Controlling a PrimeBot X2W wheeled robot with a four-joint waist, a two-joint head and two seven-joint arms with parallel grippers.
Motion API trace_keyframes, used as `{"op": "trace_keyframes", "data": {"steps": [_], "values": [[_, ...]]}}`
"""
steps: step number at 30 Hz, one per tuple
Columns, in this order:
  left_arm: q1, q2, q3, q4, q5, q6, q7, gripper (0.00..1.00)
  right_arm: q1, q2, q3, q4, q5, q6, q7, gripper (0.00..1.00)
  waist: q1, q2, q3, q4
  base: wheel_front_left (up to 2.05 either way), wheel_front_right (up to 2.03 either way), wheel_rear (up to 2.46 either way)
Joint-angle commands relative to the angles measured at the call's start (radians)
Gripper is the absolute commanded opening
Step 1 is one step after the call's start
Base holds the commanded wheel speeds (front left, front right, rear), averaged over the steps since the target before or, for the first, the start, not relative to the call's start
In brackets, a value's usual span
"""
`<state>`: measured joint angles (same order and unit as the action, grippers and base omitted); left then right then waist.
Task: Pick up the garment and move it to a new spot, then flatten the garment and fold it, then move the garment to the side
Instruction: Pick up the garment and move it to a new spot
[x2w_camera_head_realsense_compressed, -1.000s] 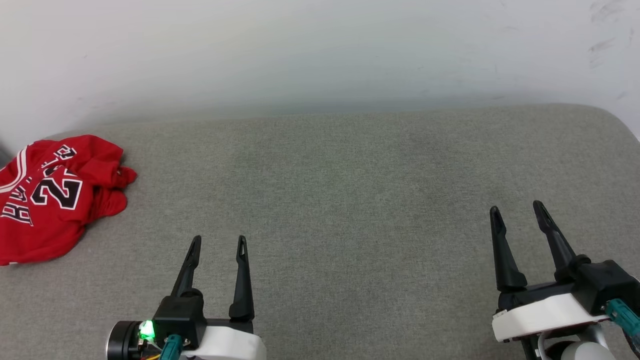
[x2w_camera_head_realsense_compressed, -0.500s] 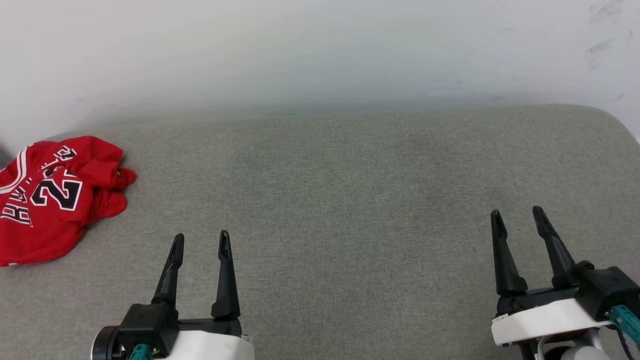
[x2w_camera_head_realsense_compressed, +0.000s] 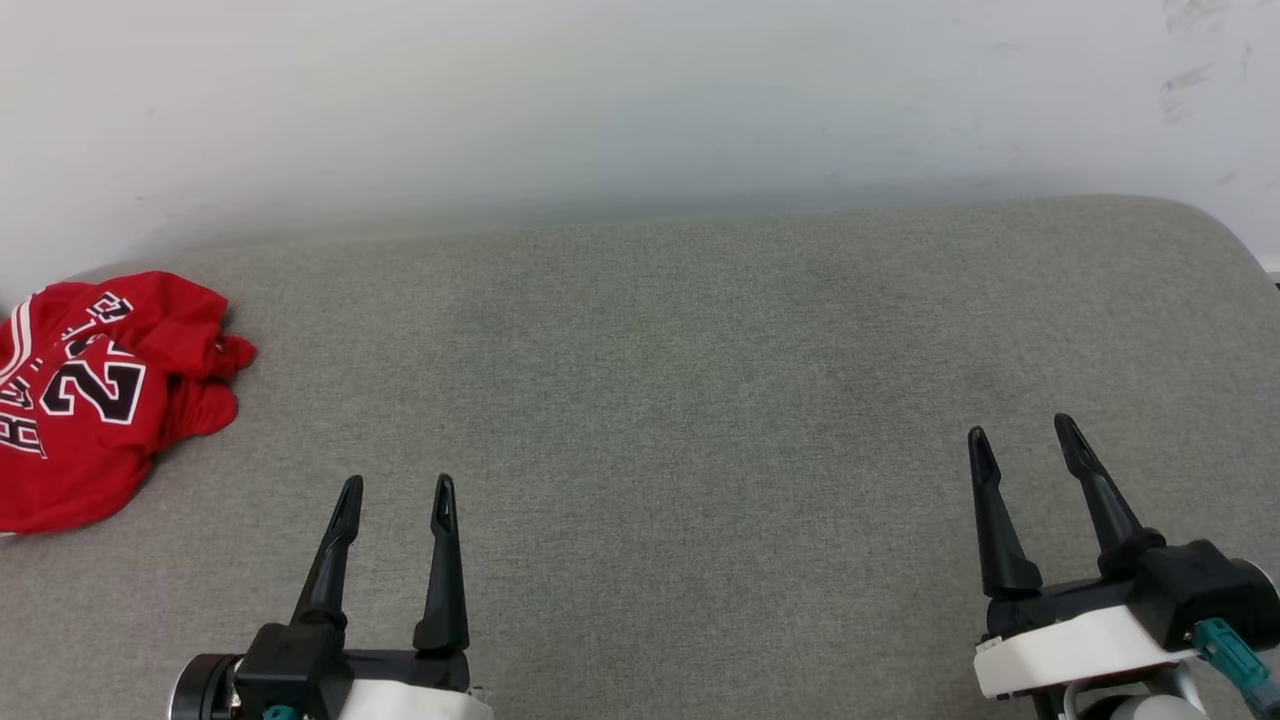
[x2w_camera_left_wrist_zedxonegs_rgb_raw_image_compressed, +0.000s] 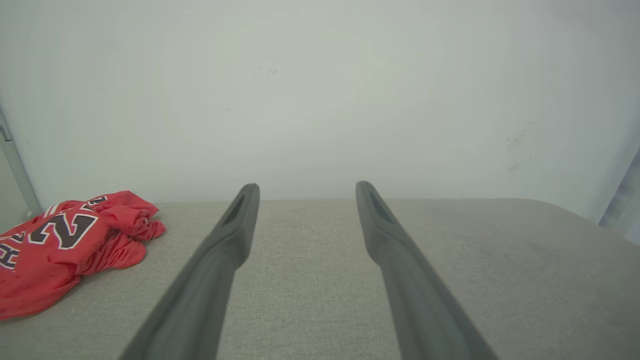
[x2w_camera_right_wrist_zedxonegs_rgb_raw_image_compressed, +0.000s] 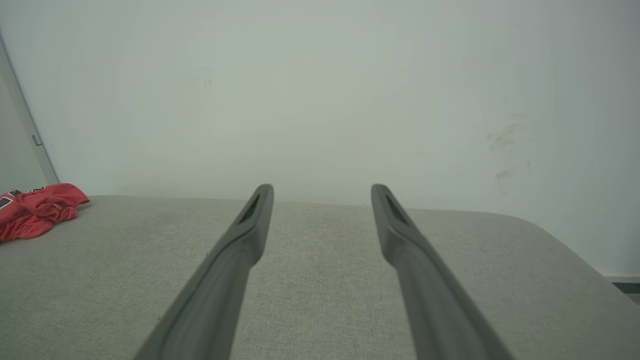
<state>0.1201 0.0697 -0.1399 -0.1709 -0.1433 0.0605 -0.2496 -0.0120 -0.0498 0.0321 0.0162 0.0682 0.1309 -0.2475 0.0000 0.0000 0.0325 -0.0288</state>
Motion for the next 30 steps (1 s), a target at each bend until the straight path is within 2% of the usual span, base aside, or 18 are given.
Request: {"op": "trace_keyframes", "data": {"steps": [1, 12, 30], "values": [[0.014, -0.004, 0.009, -0.004, 0.024, -0.011, -0.008, 1.00, 0.005, -0.001, 0.002, -0.006, -0.023, 0.000, -0.010, 1.00, 0.0000, 0.0000, 0.003, 0.001, 0.00, 0.00, 0.00], [0.000, -0.019, 0.040, 0.003, 0.072, -0.064, -0.016, 1.00, 0.007, -0.001, 0.014, -0.022, -0.051, 0.000, -0.018, 1.00, 0.0000, 0.0000, 0.021, 0.044, 0.00, 0.00, 0.00], [0.026, -0.020, 0.105, 0.023, 0.067, -0.069, -0.016, 1.00, 0.033, -0.001, 0.060, -0.028, -0.061, 0.000, -0.018, 1.00, 0.0000, 0.0000, 0.007, 0.273, 0.00, 0.00, 0.00]]}}
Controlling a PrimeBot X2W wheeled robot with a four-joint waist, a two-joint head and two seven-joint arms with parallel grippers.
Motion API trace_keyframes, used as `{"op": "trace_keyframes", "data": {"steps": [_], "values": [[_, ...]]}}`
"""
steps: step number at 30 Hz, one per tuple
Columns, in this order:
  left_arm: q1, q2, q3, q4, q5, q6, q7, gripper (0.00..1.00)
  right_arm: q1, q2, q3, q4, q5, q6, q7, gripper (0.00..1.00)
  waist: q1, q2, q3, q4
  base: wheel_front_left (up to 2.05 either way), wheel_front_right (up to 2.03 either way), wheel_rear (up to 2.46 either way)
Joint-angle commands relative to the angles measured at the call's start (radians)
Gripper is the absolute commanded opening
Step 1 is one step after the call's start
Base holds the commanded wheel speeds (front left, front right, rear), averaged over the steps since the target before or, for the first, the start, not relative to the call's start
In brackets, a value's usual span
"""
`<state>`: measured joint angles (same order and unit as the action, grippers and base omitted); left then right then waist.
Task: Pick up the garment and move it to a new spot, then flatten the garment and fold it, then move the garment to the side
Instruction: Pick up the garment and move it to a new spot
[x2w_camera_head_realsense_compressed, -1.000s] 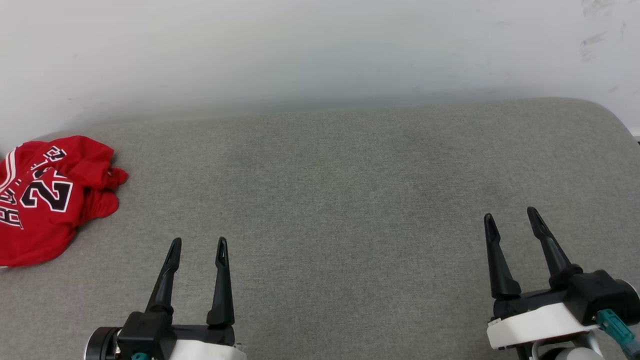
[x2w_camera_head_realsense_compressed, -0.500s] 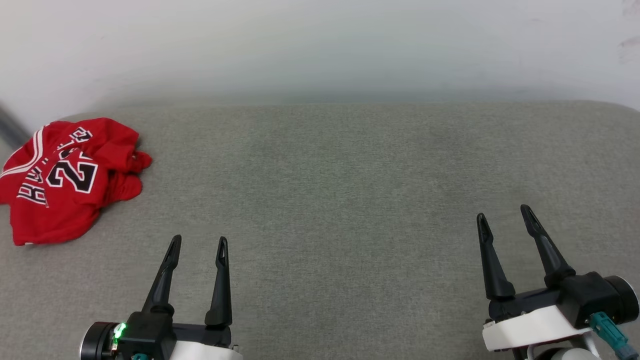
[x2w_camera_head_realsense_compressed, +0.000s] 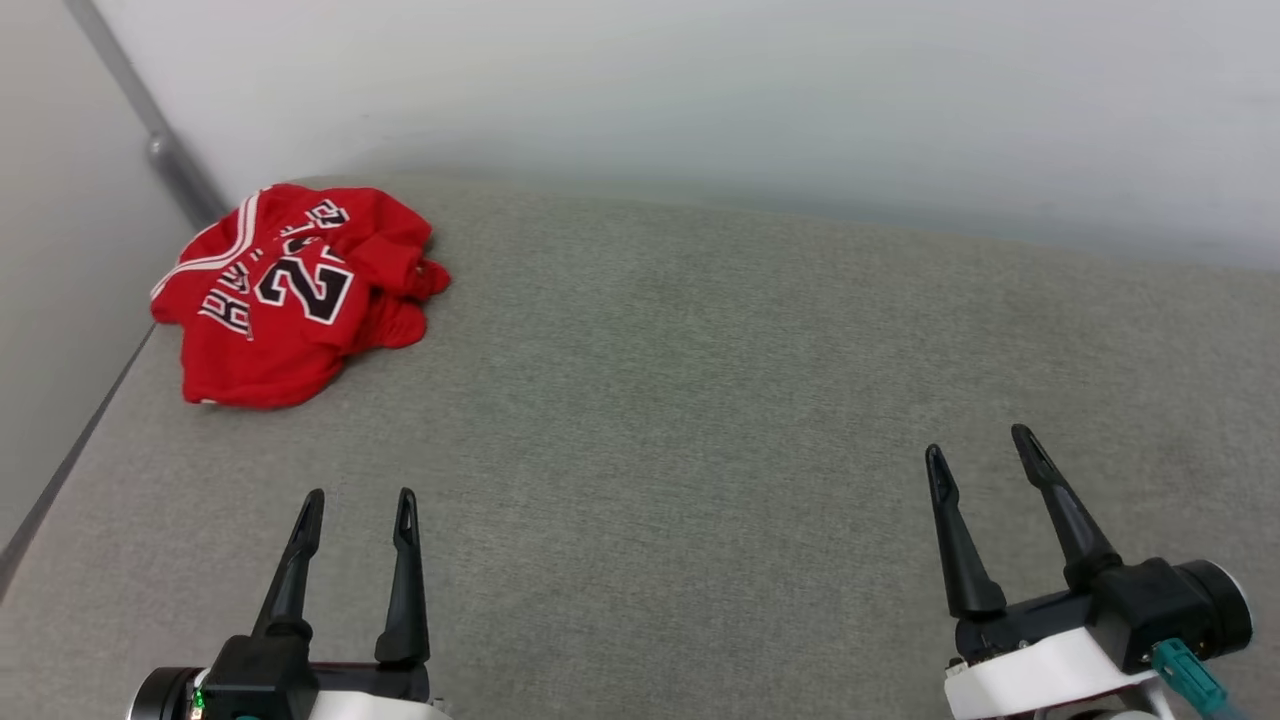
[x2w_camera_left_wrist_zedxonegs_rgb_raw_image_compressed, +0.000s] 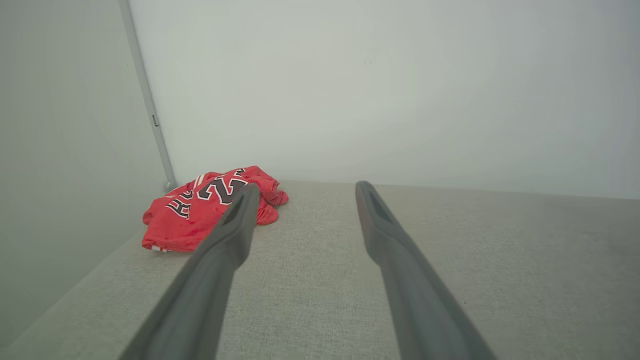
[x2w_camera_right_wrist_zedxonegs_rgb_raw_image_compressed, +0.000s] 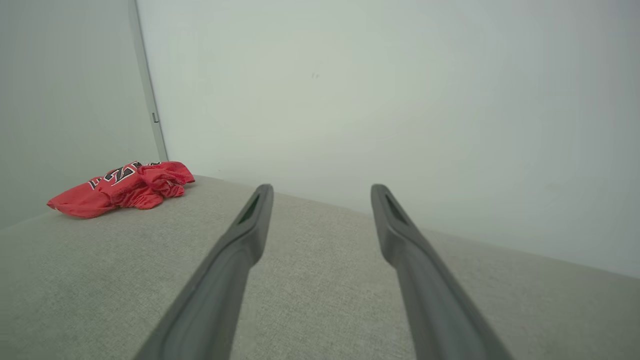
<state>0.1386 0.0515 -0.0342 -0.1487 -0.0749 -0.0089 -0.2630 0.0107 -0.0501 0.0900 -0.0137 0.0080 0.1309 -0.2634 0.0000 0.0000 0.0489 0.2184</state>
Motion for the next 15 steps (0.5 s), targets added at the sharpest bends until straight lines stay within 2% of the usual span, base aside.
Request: {"op": "trace_keyframes", "data": {"steps": [1, 9, 15], "values": [[0.011, -0.001, 0.005, 0.002, 0.002, -0.002, -0.003, 1.00, 0.013, 0.000, 0.007, 0.004, 0.001, 0.000, -0.002, 1.00, 0.0000, 0.0000, -0.013, 0.040, 0.00, 0.00, 0.00], [0.042, -0.002, 0.024, -0.022, 0.028, 0.006, -0.003, 1.00, 0.030, 0.000, 0.035, 0.011, 0.018, 0.000, -0.002, 1.00, 0.0000, 0.0000, -0.044, 0.148, 0.00, 0.00, 0.00], [0.063, -0.002, 0.030, -0.034, 0.038, -0.004, -0.003, 1.00, 0.038, 0.000, 0.056, 0.019, 0.021, 0.000, -0.002, 1.00, 0.0000, 0.0000, -0.059, 0.212, 0.00, 0.00, 0.00]]}}
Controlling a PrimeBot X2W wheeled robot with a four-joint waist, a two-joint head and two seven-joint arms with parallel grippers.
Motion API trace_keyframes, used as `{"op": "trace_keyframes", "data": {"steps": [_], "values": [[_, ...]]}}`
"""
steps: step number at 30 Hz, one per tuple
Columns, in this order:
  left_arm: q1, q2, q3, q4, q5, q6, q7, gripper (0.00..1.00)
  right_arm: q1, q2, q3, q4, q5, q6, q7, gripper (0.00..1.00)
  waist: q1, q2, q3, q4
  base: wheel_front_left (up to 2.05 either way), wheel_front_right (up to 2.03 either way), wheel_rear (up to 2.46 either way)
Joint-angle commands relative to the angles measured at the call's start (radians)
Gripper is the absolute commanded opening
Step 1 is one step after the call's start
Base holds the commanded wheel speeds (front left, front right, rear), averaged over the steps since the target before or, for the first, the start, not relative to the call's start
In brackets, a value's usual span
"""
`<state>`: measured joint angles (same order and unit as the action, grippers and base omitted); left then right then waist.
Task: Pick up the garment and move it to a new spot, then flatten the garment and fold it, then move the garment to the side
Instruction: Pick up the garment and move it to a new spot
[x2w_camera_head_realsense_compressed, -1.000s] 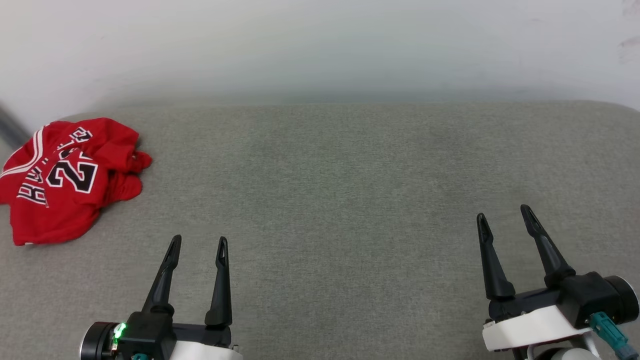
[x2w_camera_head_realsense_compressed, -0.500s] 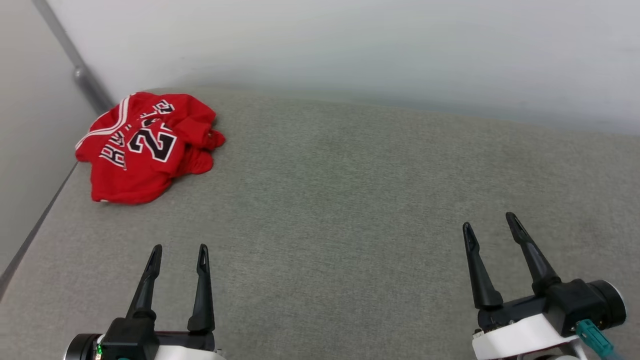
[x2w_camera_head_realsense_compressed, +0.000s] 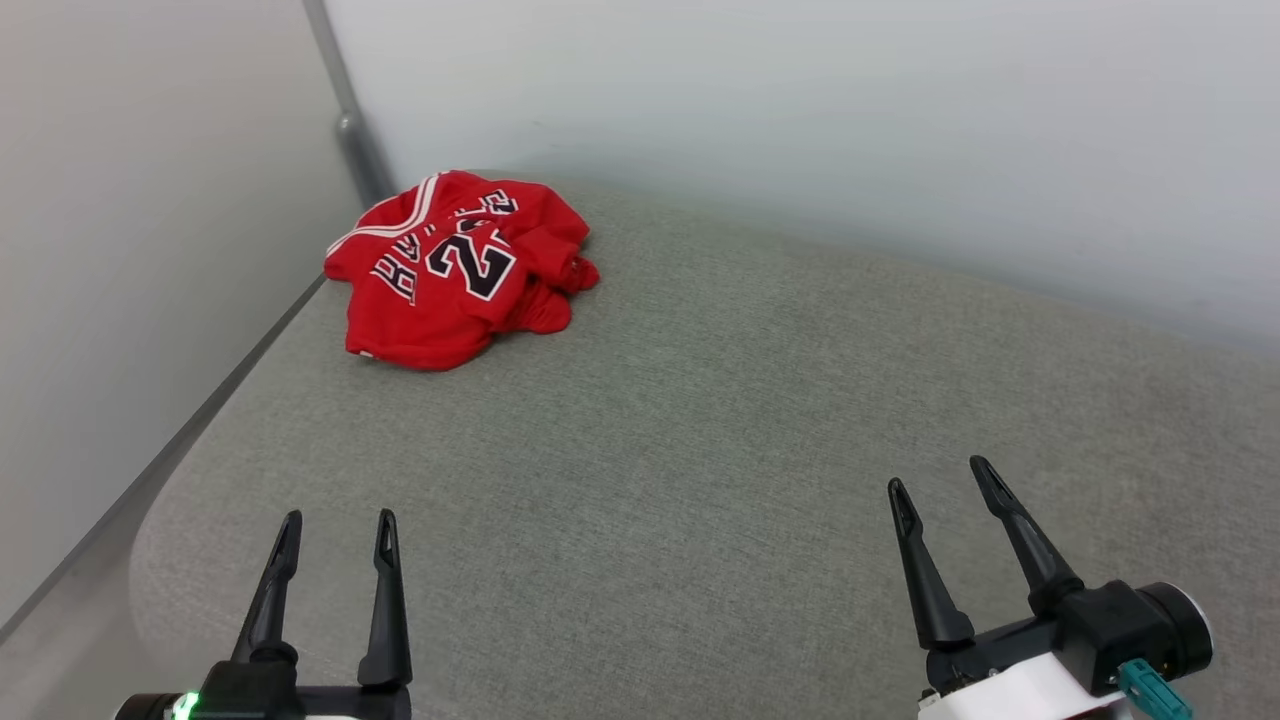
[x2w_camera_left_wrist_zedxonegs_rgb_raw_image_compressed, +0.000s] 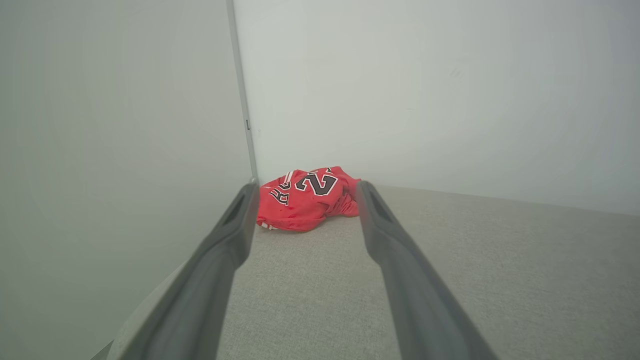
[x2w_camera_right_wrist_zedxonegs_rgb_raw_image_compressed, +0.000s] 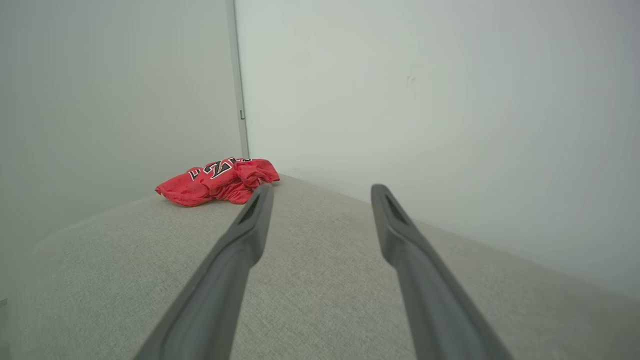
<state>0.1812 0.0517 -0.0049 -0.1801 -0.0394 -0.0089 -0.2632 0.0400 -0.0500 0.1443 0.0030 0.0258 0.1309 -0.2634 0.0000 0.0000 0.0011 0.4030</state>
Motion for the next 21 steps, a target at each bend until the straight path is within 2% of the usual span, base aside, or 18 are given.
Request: {"op": "trace_keyframes", "data": {"steps": [1, 10, 21], "values": [[0.022, -0.002, 0.002, -0.002, 0.004, -0.006, -0.002, 1.00, 0.010, 0.000, 0.003, 0.003, 0.005, 0.000, -0.002, 1.00, 0.0000, 0.0000, -0.013, 0.035, 0.00, 0.00, 0.00], [0.035, -0.002, 0.015, -0.003, -0.012, 0.002, -0.002, 1.00, -0.009, 0.000, 0.028, 0.015, 0.012, 0.000, -0.002, 1.00, 0.0000, 0.0000, -0.014, 0.057, 0.00, 0.00, 0.00], [0.023, -0.002, 0.034, 0.032, -0.062, -0.027, -0.002, 1.00, -0.005, 0.000, 0.021, 0.013, 0.011, 0.000, -0.002, 1.00, 0.0000, 0.0000, 0.000, 0.054, 0.00, 0.00, 0.00]]}}
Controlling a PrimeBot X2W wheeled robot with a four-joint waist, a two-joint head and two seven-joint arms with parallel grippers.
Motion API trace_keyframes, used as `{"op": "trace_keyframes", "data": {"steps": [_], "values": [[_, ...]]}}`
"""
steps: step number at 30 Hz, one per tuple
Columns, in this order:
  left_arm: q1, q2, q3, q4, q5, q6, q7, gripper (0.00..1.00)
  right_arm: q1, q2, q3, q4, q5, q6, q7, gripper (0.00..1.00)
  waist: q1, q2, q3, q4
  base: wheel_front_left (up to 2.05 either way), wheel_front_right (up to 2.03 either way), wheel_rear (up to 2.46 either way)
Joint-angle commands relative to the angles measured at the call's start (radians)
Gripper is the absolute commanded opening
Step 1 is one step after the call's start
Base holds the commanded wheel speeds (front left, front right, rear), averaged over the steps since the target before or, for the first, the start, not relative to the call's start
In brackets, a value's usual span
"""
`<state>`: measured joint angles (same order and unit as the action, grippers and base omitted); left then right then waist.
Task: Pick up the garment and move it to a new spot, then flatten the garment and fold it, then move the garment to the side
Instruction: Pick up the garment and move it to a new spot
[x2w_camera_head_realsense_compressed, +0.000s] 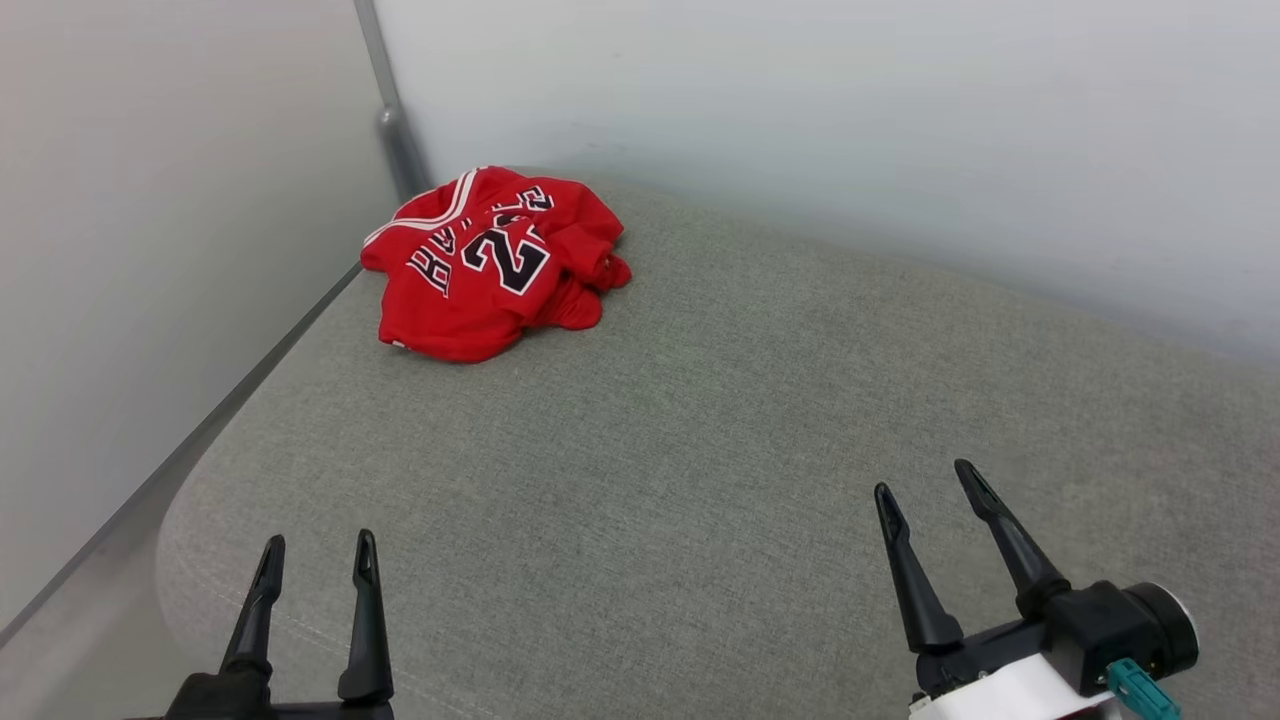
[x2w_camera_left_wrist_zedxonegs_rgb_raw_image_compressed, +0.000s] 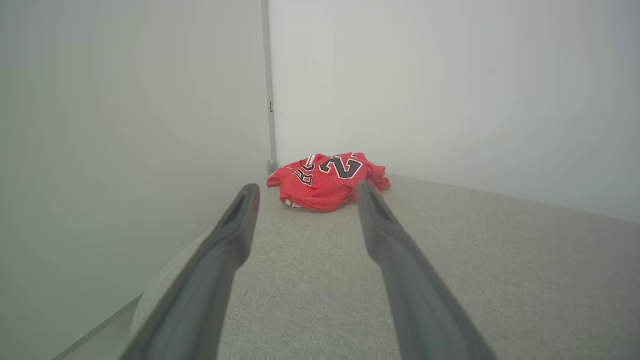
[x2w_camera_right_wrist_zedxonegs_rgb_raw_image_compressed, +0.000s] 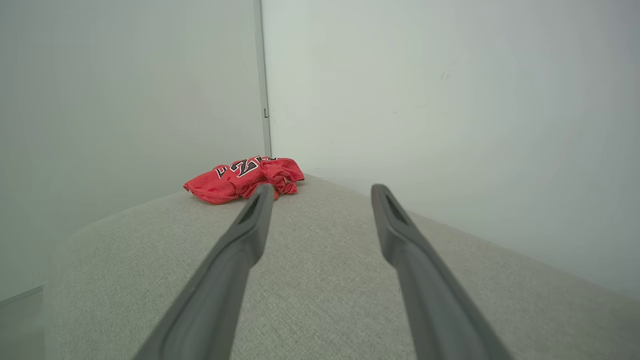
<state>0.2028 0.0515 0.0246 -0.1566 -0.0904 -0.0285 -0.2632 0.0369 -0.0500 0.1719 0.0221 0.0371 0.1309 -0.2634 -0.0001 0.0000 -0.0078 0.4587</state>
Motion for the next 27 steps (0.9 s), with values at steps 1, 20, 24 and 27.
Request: {"op": "trace_keyframes", "data": {"steps": [1, 20, 24, 27], "values": [[-0.011, -0.002, 0.009, 0.012, -0.017, -0.011, -0.002, 1.00, 0.001, -0.001, -0.013, -0.009, -0.005, 0.000, -0.002, 1.00, 0.0001, 0.0000, 0.018, -0.004, 0.00, 0.00, 0.00], [-0.564, 0.267, 0.015, 0.272, -0.137, -0.101, 0.002, 1.00, -0.110, -0.012, -0.093, -0.168, -0.275, 0.000, -0.002, 1.00, 0.0001, 0.0000, 0.441, -0.154, 0.00, 0.00, 0.00], [-0.760, 0.449, -0.088, 0.380, -0.346, -0.101, 0.094, 1.00, -0.138, -0.025, -0.077, -0.198, -0.309, 0.000, -0.002, 1.00, 0.0001, 0.0000, 0.529, -0.189, 0.00, 0.00, 0.00], [-0.879, 0.571, -0.171, 0.436, -0.519, -0.101, 0.232, 1.00, -0.156, -0.025, -0.081, -0.219, -0.314, 0.000, -0.002, 1.00, 0.0001, 0.0000, 0.589, -0.219, 0.00, 0.00, 0.00]]}}
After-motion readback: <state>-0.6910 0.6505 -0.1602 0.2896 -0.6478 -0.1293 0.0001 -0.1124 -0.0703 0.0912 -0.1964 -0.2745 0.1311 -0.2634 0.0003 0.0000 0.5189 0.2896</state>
